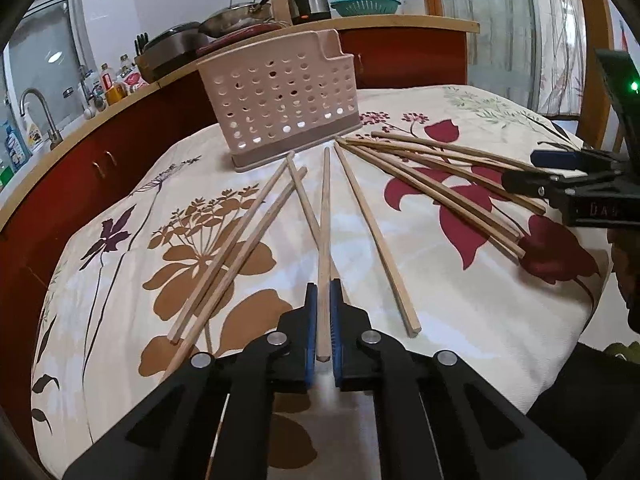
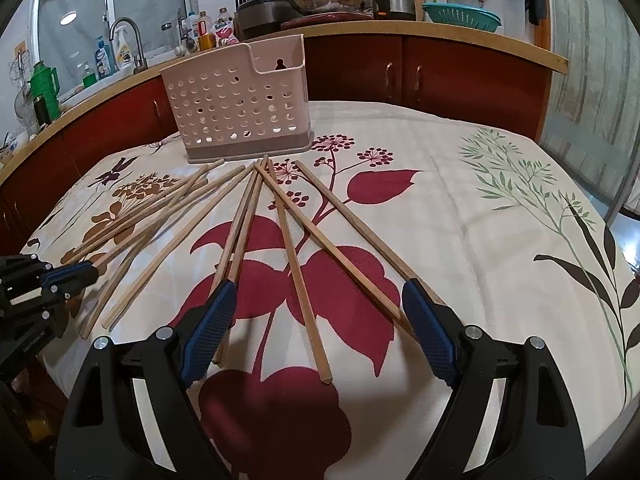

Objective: Organize utensils
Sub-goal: 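Lower the left tool toward a chopstick while the right tool approaches another chopstick, then close the left tool on a wooden chopstick while the right tool grasps another, then lift both held chopsticks and lower them upright into the pink holder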

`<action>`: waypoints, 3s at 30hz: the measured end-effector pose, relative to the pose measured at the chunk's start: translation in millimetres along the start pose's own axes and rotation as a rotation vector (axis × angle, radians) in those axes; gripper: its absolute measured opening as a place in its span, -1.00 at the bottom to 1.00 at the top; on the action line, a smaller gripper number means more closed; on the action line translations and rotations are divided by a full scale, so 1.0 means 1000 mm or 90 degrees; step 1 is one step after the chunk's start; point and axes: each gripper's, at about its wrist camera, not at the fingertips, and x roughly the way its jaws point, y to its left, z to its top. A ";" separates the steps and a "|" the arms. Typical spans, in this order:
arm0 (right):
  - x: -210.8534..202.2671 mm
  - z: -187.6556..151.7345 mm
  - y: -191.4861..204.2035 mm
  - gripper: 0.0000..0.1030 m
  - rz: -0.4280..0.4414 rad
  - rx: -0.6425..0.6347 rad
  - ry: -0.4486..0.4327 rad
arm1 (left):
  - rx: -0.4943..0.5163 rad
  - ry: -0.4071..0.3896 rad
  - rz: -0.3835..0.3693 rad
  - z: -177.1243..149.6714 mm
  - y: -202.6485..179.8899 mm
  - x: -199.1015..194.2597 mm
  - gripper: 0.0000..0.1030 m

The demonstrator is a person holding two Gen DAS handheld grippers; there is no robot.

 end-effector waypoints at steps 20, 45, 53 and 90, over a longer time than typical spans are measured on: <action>0.006 0.002 -0.025 -0.04 -0.024 0.001 0.007 | -0.029 -0.025 0.018 0.003 0.006 -0.022 -0.87; -0.002 -0.011 -0.017 -0.89 0.005 -0.029 0.015 | -0.043 -0.042 0.038 0.000 0.011 -0.026 -0.87; -0.024 -0.001 -0.011 -0.89 -0.007 -0.049 -0.028 | -0.048 -0.075 0.051 0.004 0.008 -0.040 -0.87; -0.111 0.028 0.013 -0.89 0.007 -0.071 -0.187 | -0.077 -0.240 0.120 0.017 0.011 -0.121 -0.87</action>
